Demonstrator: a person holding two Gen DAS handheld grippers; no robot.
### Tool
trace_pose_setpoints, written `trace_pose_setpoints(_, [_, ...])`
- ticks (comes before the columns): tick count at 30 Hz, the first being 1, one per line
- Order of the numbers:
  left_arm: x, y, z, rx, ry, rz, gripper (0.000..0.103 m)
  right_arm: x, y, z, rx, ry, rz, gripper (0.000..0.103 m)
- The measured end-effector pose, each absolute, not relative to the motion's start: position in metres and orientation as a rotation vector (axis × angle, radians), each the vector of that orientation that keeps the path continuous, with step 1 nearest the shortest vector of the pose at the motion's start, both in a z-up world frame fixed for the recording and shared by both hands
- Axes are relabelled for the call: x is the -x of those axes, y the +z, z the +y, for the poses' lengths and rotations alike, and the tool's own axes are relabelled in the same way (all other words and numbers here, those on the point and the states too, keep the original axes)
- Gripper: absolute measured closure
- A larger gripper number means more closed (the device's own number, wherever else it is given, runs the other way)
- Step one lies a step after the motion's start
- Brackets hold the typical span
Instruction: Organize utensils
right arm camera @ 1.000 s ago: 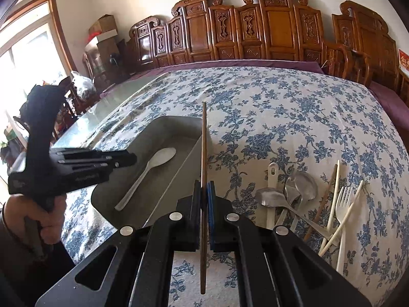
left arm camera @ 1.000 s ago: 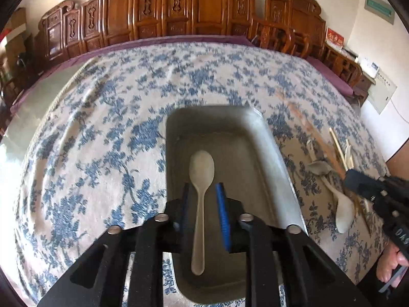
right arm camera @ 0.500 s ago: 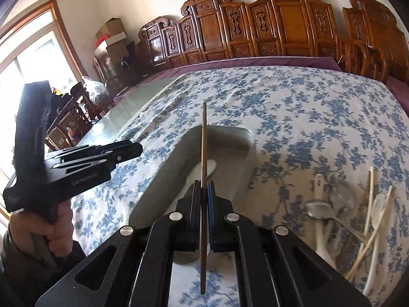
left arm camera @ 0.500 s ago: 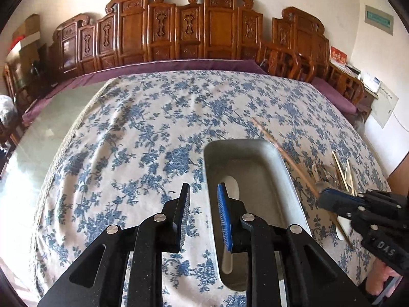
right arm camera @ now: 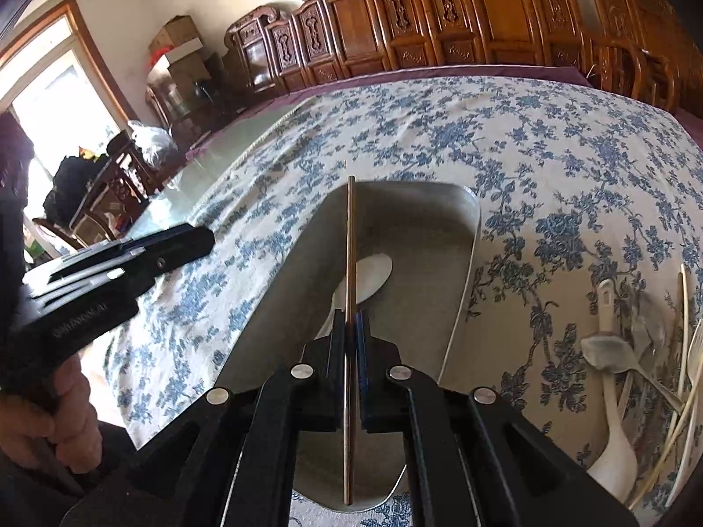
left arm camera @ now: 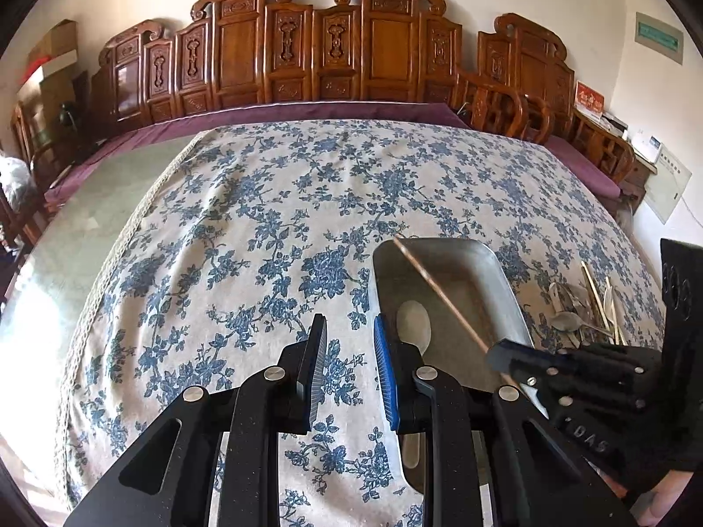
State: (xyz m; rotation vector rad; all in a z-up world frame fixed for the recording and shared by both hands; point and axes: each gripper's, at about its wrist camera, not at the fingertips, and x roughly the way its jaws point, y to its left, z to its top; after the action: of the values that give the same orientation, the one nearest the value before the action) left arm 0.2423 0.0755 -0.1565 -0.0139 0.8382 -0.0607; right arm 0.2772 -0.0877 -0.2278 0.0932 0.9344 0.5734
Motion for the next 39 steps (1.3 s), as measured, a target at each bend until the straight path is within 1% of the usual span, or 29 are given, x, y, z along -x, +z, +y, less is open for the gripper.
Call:
trace_pose_setpoints(8, [-0.243, -0.158, 0.075, 0.011, -0.059, 0.839, 0.083, -0.277, -0.239, -0.081, -0.069, 0.568, 0.946, 0.095])
trace_pose_setpoints(16, [-0.243, -0.159, 0.073, 0.014, -0.058, 0.842, 0.083, -0.274, -0.227, -0.094, -0.079, 0.602, 0.899, 0.095])
trace_pose_setpoints(29, [-0.236, -0.154, 0.034, 0.011, -0.152, 0.814, 0.082, -0.265, -0.164, -0.198, -0.008, 0.455, 0.762, 0.095])
trace_pose_setpoints(32, [-0.232, -0.153, 0.023, 0.010, -0.173, 0.804, 0.082, -0.265, -0.164, -0.222, 0.042, 0.411, 0.766, 0.095])
trace_pose_setpoints(37, [-0.225, -0.153, 0.001, 0.002, -0.213, 0.795, 0.082, -0.268, -0.184, -0.258, 0.064, 0.334, 0.803, 0.095])
trace_pose_setpoints(38, [-0.224, -0.153, -0.004, 0.001, -0.221, 0.792, 0.082, -0.268, -0.188, -0.265, 0.056, 0.320, 0.808, 0.094])
trace_pose_setpoints(39, [-0.222, -0.153, -0.009, 0.000, -0.230, 0.790, 0.082, -0.269, -0.193, -0.269, 0.046, 0.311, 0.814, 0.089])
